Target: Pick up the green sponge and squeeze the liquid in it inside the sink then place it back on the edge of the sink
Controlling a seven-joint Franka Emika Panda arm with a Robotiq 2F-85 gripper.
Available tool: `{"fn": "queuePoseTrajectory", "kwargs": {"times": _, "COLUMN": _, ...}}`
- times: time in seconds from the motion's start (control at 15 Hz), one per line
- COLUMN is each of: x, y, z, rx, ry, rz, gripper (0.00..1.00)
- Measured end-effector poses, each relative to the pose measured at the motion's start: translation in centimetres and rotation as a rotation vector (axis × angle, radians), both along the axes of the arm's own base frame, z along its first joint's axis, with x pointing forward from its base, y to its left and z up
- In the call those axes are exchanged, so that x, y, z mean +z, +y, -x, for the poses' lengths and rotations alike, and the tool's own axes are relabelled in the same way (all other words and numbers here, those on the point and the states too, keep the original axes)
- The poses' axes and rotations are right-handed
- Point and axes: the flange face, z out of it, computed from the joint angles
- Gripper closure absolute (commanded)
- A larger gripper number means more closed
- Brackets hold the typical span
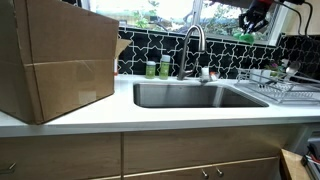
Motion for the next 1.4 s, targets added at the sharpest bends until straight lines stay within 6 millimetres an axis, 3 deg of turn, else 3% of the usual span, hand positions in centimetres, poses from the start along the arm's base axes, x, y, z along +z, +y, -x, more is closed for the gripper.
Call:
{"fn": "queuePoseTrajectory", "kwargs": {"times": 0.53, "x": -0.06, "y": -0.27, "z": 0.1, "rx": -0.005, "ry": 0.0, "rz": -0.002, "gripper": 0.97}}
{"fn": "queuePoseTrajectory", "kwargs": {"times": 0.6, "x": -0.06, "y": -0.28, "z": 0.11, "rx": -0.005, "ry": 0.0, "rz": -0.002, "gripper": 0.83}}
{"fn": "queuePoseTrajectory", "kwargs": {"times": 0.73, "x": -0.05, "y": -0.31, "z": 0.12, "rx": -0.006, "ry": 0.0, "rz": -0.002, "gripper": 0.78}}
{"fn": "queuePoseTrajectory", "kwargs": {"times": 0.8, "x": -0.04, "y": -0.33, "z": 0.12, "rx": -0.006, "ry": 0.0, "rz": -0.002, "gripper": 0.9}}
{"fn": "queuePoseTrajectory", "kwargs": {"times": 1.0, "x": -0.04, "y": -0.37, "z": 0.11, "rx": -0.007, "ry": 0.0, "rz": -0.002, "gripper": 1.0}}
{"fn": "queuePoseTrajectory", "kwargs": {"times": 1.4, "x": -0.09, "y": -0.42, "z": 0.08, "rx": -0.007, "ry": 0.001, "rz": -0.002, "gripper": 0.97}}
